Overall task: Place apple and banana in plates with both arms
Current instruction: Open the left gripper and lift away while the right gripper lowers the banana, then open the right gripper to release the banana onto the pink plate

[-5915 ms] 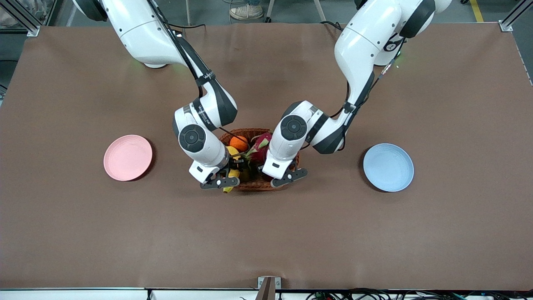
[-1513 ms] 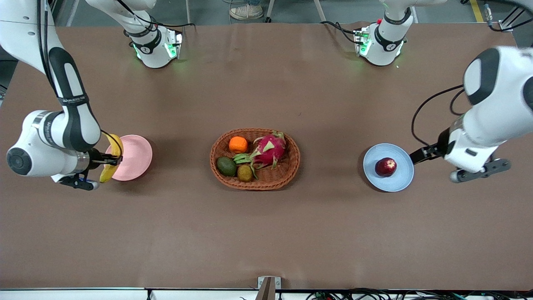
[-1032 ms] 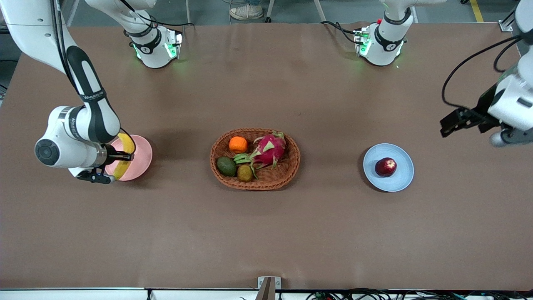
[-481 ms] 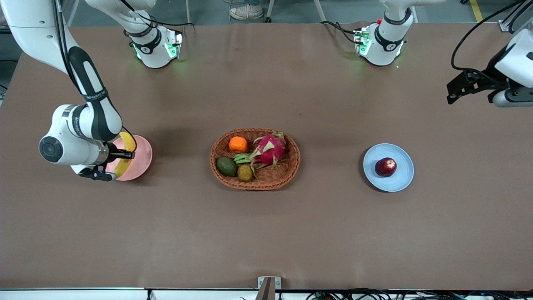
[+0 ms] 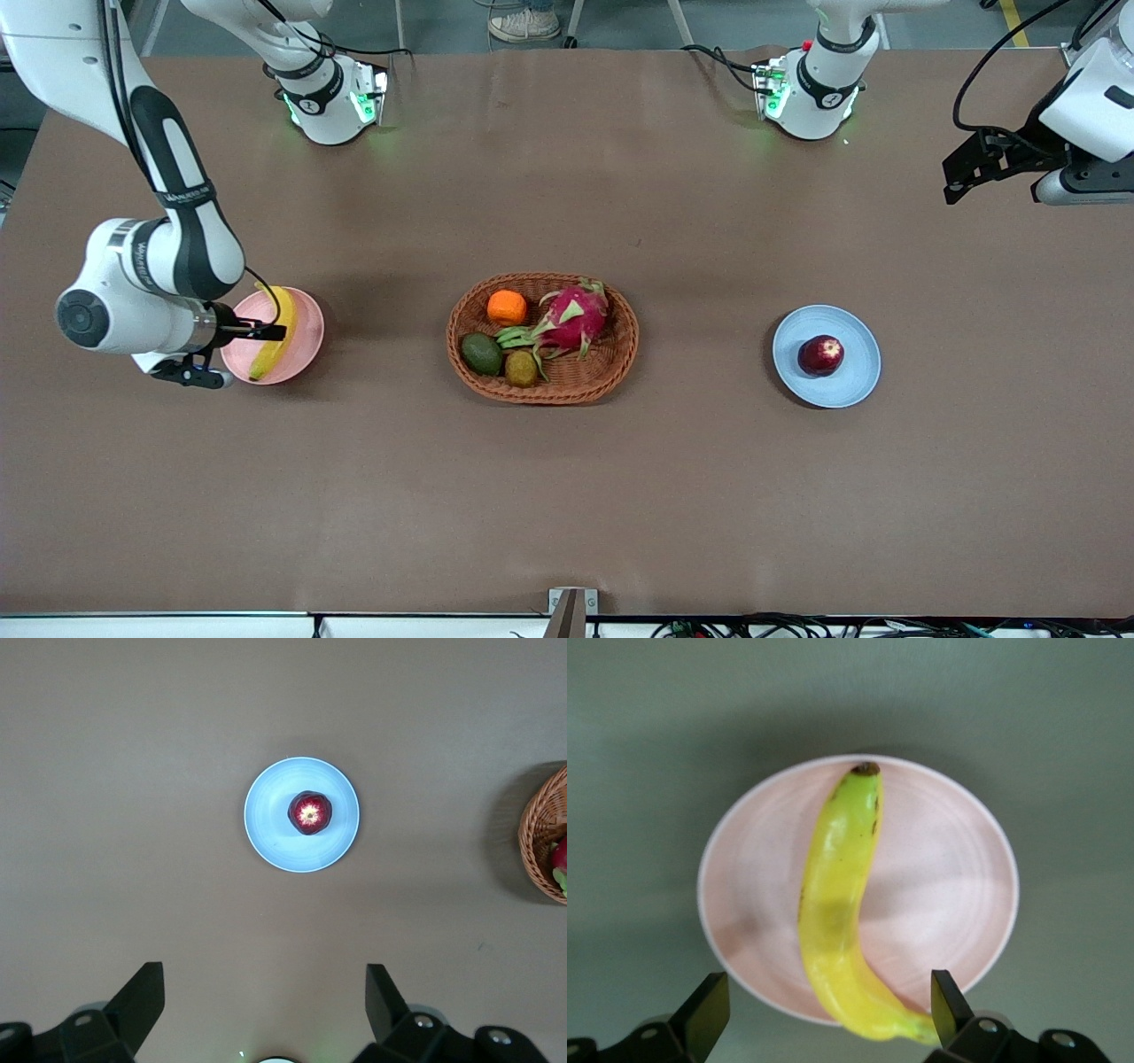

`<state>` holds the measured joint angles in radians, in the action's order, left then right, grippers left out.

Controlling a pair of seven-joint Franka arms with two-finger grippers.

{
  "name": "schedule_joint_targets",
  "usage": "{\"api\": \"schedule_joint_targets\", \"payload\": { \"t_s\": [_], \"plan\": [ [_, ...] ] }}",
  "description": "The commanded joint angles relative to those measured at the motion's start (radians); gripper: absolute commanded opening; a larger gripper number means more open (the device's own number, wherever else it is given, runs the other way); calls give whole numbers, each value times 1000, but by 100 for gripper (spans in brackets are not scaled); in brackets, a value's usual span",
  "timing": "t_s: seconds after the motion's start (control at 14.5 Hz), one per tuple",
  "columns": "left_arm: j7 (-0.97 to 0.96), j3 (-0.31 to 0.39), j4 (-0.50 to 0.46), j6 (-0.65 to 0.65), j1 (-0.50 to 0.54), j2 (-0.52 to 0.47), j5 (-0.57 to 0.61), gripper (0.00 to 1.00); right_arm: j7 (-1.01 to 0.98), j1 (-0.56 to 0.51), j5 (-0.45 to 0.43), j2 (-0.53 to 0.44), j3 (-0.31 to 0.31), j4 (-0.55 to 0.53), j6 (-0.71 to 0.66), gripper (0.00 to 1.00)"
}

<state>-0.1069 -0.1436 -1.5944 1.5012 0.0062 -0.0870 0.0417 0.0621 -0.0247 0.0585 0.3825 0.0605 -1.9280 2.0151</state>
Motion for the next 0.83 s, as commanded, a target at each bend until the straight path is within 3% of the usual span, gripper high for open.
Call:
{"api": "schedule_joint_targets", "payload": {
  "t_s": [0.0, 0.34, 0.55, 0.76],
  "plan": [
    [4, -14, -21, 22, 15, -19, -14, 100, 12, -14, -12, -56, -4, 117, -149, 100],
    [22, -17, -26, 21, 12, -19, -19, 100, -2, -55, -17, -65, -4, 508, -401, 100],
    [32, -17, -24, 17, 12, -20, -55, 100, -5, -77, -31, -69, -4, 602, -404, 100],
    [64, -16, -22, 8, 17, -20, -56, 100, -13, -67, -46, -126, -7, 609, -456, 100]
  ]
}}
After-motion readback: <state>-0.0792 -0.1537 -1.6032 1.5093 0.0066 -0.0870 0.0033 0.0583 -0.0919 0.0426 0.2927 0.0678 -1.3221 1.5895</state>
